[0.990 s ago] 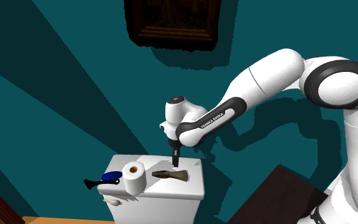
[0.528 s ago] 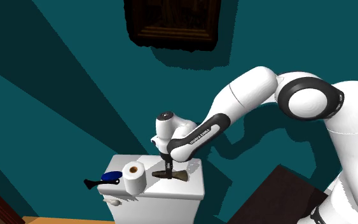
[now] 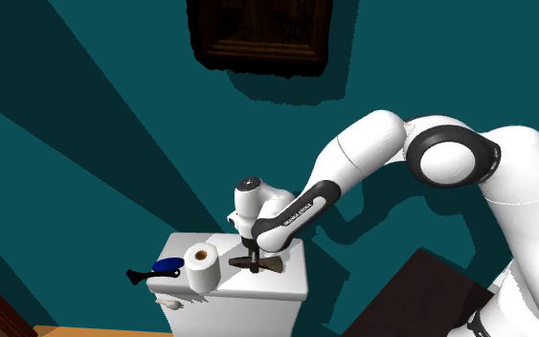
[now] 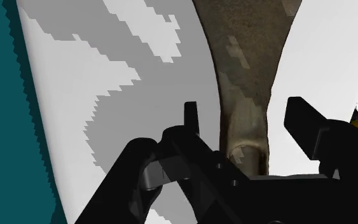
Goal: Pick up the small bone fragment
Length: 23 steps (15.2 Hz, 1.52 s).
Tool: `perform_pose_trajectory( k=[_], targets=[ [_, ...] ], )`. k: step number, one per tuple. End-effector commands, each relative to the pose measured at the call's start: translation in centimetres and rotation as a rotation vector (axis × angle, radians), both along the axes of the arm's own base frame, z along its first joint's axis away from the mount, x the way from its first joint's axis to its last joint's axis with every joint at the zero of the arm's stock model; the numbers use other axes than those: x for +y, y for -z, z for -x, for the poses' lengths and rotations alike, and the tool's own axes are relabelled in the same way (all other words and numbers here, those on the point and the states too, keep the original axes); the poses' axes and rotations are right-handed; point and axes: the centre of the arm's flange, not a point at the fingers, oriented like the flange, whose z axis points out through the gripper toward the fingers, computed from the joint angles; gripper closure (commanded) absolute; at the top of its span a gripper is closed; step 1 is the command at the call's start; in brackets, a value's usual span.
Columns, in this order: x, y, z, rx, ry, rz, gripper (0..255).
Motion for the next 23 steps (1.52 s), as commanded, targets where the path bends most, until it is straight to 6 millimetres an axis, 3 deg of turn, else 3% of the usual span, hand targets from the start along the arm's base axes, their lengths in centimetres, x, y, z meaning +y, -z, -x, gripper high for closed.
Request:
perform_pose_trajectory(
  k=[1, 9, 23],
  targets=[
    [0.0, 0.1, 0.0, 0.0, 0.0, 0.0, 255],
    [0.0, 0.1, 0.0, 0.0, 0.0, 0.0, 255],
    [0.0, -7.3, 0.0, 0.0, 0.0, 0.0, 255]
  ],
)
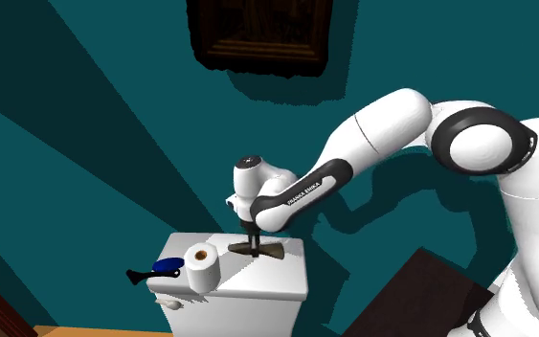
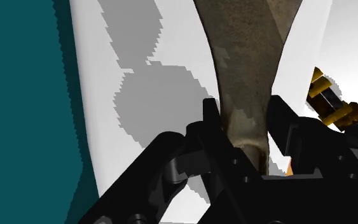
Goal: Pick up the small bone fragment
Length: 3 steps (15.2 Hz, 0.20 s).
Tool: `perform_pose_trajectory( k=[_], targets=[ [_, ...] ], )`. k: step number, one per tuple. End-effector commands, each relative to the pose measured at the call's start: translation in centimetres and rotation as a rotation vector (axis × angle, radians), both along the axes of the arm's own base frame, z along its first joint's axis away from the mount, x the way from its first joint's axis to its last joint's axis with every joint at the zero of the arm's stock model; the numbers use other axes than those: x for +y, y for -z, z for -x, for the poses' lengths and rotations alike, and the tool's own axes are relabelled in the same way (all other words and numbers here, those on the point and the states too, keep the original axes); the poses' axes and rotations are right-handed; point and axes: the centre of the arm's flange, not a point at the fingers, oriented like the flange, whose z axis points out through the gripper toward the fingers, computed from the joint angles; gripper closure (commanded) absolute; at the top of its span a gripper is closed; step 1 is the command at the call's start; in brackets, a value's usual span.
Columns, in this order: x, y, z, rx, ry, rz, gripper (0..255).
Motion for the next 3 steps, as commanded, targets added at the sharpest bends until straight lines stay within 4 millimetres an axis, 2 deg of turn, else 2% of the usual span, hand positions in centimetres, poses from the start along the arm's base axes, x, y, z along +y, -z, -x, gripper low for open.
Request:
perform_pose_trajectory(
  k=[1, 3],
  targets=[
    [0.13, -1.02, 0.11, 0.0, 0.0, 0.0, 255],
    [0.13, -1.1, 0.11, 0.0, 0.0, 0.0, 255]
  ],
)
